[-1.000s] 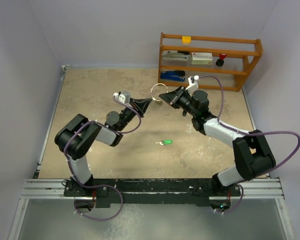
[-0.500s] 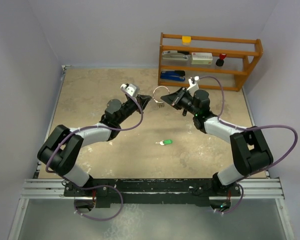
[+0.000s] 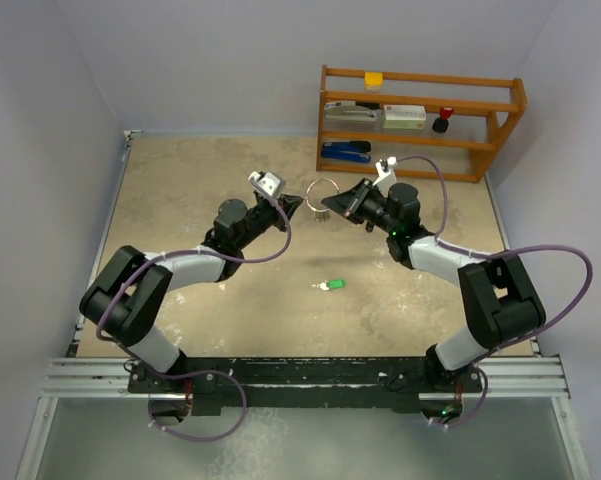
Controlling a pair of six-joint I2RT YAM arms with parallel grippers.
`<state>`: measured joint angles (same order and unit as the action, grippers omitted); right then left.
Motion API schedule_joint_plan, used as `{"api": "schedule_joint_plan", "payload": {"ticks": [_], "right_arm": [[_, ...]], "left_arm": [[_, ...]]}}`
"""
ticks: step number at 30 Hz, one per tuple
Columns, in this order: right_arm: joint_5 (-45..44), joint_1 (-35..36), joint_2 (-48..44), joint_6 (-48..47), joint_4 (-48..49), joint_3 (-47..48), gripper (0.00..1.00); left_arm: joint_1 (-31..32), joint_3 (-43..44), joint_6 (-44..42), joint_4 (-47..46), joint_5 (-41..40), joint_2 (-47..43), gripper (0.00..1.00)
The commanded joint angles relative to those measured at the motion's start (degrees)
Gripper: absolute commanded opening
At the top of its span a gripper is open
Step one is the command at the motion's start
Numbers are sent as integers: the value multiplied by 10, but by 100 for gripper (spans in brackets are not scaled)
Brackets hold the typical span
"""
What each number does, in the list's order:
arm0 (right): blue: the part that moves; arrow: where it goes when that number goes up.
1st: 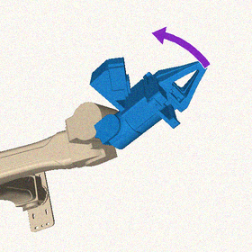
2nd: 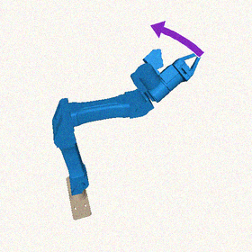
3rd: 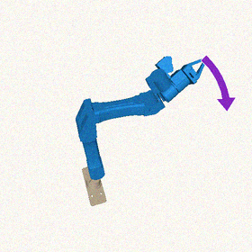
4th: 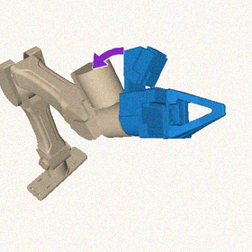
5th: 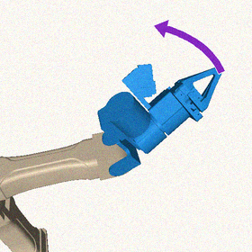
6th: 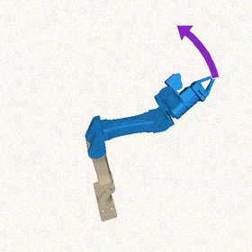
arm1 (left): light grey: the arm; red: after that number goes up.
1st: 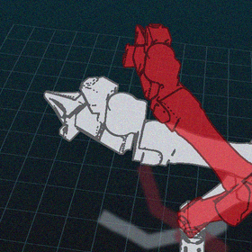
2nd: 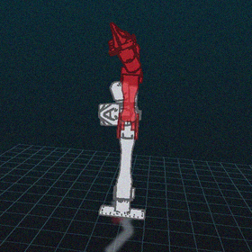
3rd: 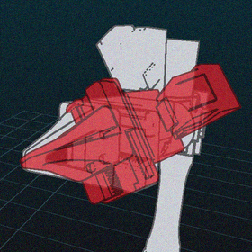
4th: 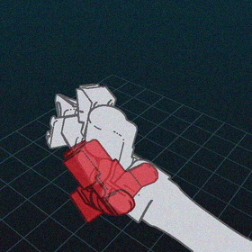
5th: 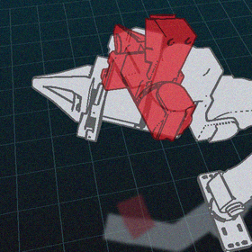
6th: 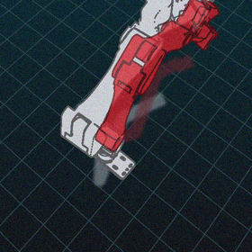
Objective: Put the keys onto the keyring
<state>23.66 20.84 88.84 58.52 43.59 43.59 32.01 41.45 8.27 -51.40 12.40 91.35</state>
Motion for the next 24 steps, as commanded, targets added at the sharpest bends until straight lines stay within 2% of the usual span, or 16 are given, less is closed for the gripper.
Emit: {"api": "schedule_joint_plan", "payload": {"ticks": [1,9,14,19,24], "right_arm": [[28,-5,10,4,58,-8,0],[47,-12,49,22,107,-33,9],[55,-18,72,29,132,-48,10],[63,-25,96,35,152,-53,9],[72,-30,111,47,178,-57,0]], "left_arm": [[2,-4,-21,-71,4,15,0],[-8,7,-35,-107,52,48,0],[-15,22,-36,-104,71,76,0],[-17,29,-30,-103,78,103,0],[-18,31,11,-100,62,116,0]]}}
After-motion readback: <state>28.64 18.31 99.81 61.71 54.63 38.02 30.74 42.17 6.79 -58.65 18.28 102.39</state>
